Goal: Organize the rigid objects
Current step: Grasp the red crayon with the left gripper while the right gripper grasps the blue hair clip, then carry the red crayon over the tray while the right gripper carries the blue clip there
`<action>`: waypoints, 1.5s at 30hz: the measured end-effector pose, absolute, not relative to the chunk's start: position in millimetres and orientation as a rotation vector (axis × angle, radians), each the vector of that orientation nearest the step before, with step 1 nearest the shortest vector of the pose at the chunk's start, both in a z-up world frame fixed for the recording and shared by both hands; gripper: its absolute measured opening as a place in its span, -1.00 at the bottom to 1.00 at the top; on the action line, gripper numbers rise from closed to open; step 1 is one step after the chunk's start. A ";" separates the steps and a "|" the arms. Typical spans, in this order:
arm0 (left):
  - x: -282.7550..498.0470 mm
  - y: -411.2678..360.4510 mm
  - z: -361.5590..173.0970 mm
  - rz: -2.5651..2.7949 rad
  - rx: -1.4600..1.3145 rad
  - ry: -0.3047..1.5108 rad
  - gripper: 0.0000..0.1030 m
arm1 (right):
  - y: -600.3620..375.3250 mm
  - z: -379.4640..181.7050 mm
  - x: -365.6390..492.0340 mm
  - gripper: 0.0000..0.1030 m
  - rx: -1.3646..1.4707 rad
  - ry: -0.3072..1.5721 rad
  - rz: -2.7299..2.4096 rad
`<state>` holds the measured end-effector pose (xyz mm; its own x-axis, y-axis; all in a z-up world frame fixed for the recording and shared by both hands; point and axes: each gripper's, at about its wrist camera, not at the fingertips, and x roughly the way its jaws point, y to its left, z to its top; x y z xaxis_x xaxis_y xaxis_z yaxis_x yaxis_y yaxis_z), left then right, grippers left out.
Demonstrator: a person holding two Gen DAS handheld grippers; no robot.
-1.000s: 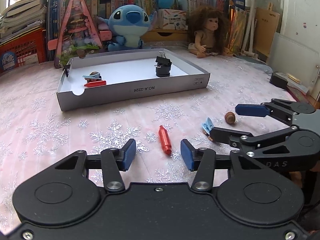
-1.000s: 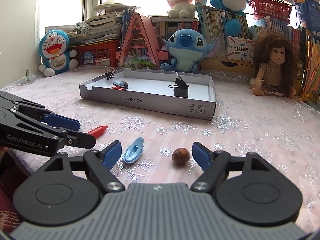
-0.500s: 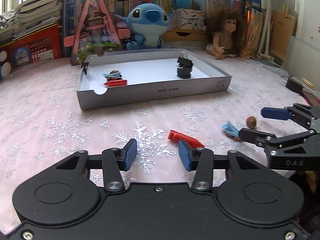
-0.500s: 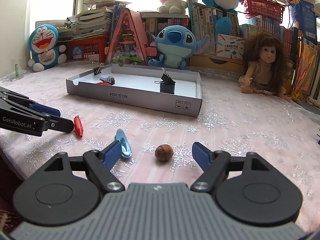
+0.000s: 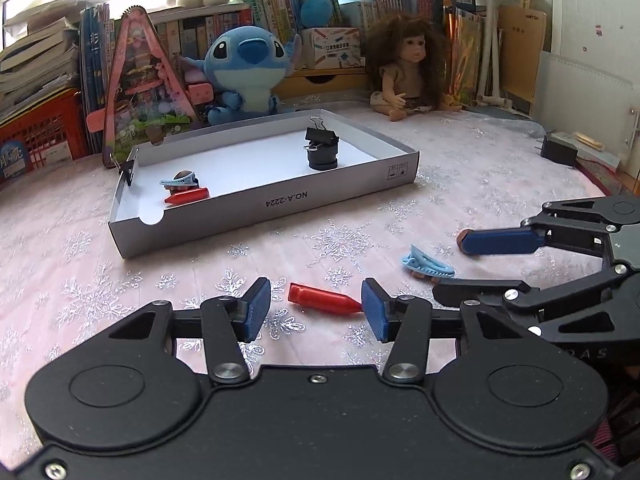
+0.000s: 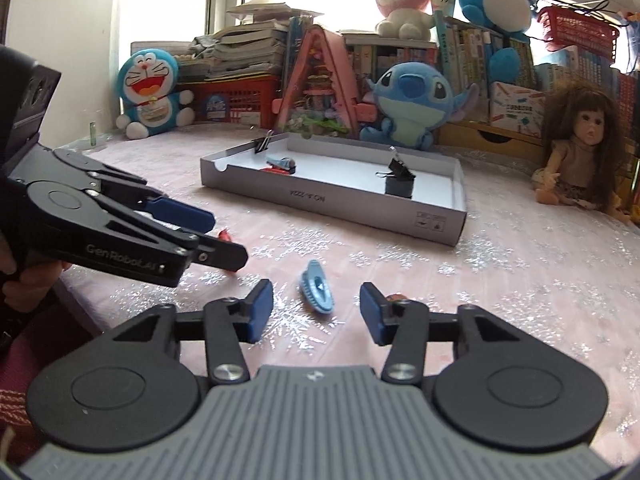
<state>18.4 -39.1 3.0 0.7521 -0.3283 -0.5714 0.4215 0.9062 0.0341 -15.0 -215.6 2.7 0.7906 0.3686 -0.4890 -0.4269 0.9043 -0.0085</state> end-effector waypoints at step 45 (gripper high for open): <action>38.7 -29.5 10.4 -0.378 0.120 0.589 -0.20 | -210.5 4.3 16.2 -0.61 -0.080 0.520 0.397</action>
